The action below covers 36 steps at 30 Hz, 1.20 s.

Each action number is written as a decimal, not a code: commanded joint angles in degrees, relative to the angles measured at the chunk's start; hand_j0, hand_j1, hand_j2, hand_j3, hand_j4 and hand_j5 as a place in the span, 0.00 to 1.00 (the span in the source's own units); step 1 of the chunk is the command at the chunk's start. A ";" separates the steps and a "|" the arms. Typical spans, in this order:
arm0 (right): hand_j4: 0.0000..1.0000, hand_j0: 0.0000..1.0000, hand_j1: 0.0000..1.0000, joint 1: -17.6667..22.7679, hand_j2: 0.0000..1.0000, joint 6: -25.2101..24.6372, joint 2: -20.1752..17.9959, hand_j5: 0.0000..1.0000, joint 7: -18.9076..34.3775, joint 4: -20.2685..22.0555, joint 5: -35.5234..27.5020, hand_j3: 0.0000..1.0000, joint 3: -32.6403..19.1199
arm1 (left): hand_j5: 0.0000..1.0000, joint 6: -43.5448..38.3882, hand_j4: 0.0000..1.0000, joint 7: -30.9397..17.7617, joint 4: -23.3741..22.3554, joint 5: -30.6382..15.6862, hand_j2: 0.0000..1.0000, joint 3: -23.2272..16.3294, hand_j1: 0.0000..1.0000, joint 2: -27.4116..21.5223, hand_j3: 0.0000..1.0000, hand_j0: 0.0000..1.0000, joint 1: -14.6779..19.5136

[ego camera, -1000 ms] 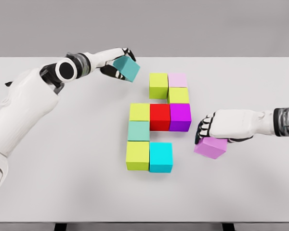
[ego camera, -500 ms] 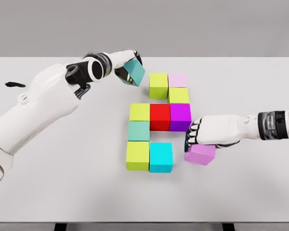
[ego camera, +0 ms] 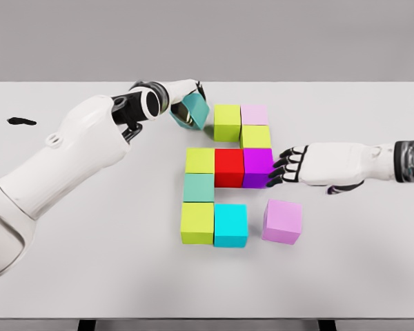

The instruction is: Assemble the squares on the desktop into the number 2

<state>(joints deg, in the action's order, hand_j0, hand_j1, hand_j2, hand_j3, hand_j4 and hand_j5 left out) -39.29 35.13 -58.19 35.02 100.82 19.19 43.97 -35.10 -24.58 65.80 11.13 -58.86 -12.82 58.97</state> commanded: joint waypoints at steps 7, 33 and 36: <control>1.00 1.00 1.00 1.76 1.00 -0.13 -7.29 1.00 -0.02 -0.18 -0.03 1.00 -0.64 | 0.57 0.10 0.57 0.41 -1.02 0.29 0.57 -0.02 0.57 0.69 0.57 0.57 -0.09; 1.00 1.00 1.00 2.28 1.00 -0.13 -5.97 1.00 -0.02 -0.01 4.19 1.00 7.01 | 0.73 0.10 0.73 2.96 -6.39 -0.06 0.73 0.15 0.73 2.28 0.73 0.73 0.00; 1.00 1.00 1.00 2.20 1.00 -0.13 -5.35 1.00 -0.02 -0.01 4.19 1.00 7.01 | 0.77 0.10 0.77 2.78 -6.03 -0.15 0.77 0.15 0.77 2.45 0.77 0.77 0.00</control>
<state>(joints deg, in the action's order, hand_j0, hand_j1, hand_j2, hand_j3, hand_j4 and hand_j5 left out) -37.09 35.11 -64.01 35.02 100.81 23.51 50.86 -35.05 -21.67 59.64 10.95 -58.73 -10.49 58.97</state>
